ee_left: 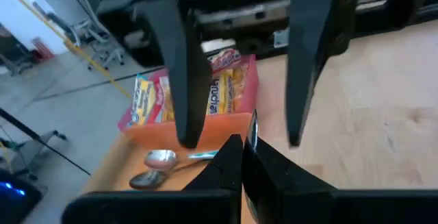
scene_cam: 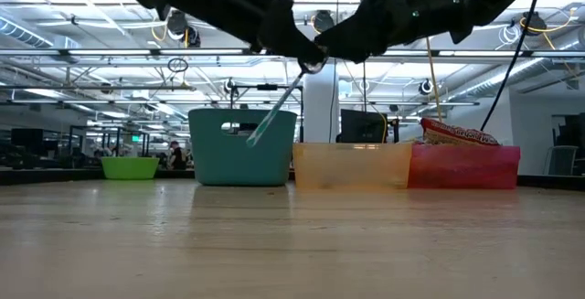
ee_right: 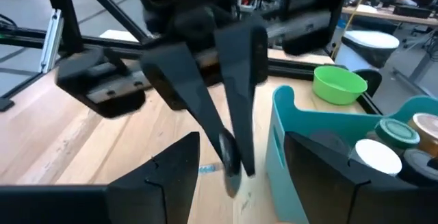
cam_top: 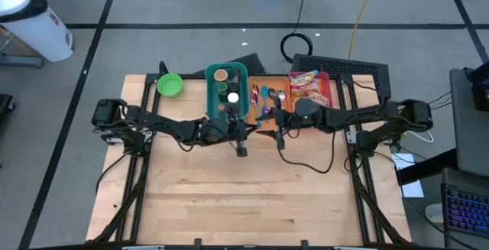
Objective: Pick & Place Food Item
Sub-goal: Put the white patterned spoon into the orange bin
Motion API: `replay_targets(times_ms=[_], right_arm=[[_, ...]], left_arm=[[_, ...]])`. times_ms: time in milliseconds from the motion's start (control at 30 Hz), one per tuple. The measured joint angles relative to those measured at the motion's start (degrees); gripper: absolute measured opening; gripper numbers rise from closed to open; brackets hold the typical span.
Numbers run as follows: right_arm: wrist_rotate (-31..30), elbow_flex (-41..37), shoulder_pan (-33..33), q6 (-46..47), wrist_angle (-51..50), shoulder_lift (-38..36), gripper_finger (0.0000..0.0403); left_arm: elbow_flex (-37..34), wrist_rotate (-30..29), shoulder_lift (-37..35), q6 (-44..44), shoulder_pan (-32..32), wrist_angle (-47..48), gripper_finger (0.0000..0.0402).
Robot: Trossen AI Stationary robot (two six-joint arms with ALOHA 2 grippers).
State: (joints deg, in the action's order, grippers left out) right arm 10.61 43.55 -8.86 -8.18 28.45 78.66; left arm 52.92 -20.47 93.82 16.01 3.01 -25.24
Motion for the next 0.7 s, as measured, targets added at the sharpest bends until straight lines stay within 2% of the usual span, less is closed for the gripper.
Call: replay_targets(times_ms=[100,233,433,567,700], right_arm=[[0.0,0.0,-0.1,-0.1,-0.3,0.2,0.0198],[0.0,0.0,-0.1,-0.5,-0.4,0.2,0.0176],[-0.1,0.0,-0.1,-0.6,-0.9,0.2,0.011],[-0.1,0.0,-0.1,-1.1,-2.1,-0.6,0.0068],[-0.2,0.0,-0.1,-1.9,-2.8,-0.6,0.004]], left_arm=[[0.6,0.1,0.0,2.0,-0.2,0.1,0.0007],[1.0,-0.1,0.0,2.3,-0.6,0.0,0.0019],[1.0,0.0,0.0,0.9,-1.1,0.8,0.0007],[1.1,0.7,0.0,0.4,-1.1,0.9,0.0018],[1.1,0.5,0.0,0.2,-1.1,1.6,0.001]])
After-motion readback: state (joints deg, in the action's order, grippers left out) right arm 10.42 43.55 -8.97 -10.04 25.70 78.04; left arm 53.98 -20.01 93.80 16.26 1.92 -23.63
